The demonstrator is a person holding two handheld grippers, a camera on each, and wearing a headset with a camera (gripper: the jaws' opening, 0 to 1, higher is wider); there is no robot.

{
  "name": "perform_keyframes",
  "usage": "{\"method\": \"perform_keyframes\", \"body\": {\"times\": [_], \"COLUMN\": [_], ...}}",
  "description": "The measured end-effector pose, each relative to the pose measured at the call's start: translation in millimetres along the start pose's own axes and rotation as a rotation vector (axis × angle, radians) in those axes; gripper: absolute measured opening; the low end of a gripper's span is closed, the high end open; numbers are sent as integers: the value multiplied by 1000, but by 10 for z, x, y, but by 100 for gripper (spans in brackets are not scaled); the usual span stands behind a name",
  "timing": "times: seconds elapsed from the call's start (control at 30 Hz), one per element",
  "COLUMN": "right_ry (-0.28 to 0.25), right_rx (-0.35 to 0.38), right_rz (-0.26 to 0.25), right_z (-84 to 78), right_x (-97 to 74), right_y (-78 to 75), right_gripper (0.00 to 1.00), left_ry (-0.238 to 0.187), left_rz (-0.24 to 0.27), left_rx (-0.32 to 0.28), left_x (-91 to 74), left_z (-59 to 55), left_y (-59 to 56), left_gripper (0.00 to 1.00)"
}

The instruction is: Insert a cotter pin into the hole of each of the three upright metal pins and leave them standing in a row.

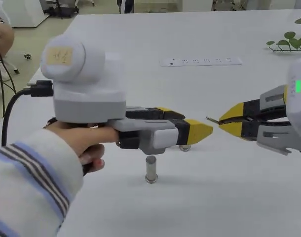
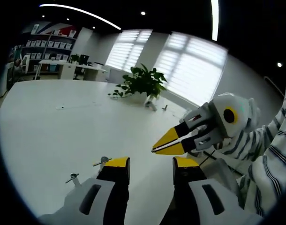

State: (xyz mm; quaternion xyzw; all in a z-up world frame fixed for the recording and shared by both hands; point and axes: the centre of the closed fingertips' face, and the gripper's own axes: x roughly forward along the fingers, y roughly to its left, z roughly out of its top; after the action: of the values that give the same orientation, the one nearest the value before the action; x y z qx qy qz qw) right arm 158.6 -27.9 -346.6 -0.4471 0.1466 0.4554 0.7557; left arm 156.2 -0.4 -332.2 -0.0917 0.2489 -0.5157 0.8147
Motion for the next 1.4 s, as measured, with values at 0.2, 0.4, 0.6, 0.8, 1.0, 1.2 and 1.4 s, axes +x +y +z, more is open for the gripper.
{"method": "perform_keyframes", "body": {"times": [0.2, 0.4, 0.6, 0.8, 1.0, 1.2, 1.4], "right_ry": [4, 7, 24, 42, 52, 45, 49], "right_rx": [-21, -18, -40, -71, -110, -140, -152], "right_rz": [4, 10, 22, 30, 35, 39, 40], "right_z": [94, 159, 215, 254, 315, 397, 410], "right_x": [-63, -66, -105, -134, -165, -192, -198], "right_y": [34, 58, 114, 143, 154, 197, 225], "right_gripper": [0, 0, 0, 0, 0, 0, 0], "left_ry": [12, 1, 6, 2, -10, -16, -12], "left_rz": [-23, -33, -48, -62, -67, -68, -67], "left_rx": [-35, -54, -70, -89, -104, -109, -124], "left_x": [15, -6, -25, -51, -77, -84, -91], "left_z": [-19, -4, -24, -40, -21, -15, -39], "left_y": [-70, -89, -120, -169, -178, -220, -256], "left_gripper": [26, 21, 16, 13, 10, 7, 5]}}
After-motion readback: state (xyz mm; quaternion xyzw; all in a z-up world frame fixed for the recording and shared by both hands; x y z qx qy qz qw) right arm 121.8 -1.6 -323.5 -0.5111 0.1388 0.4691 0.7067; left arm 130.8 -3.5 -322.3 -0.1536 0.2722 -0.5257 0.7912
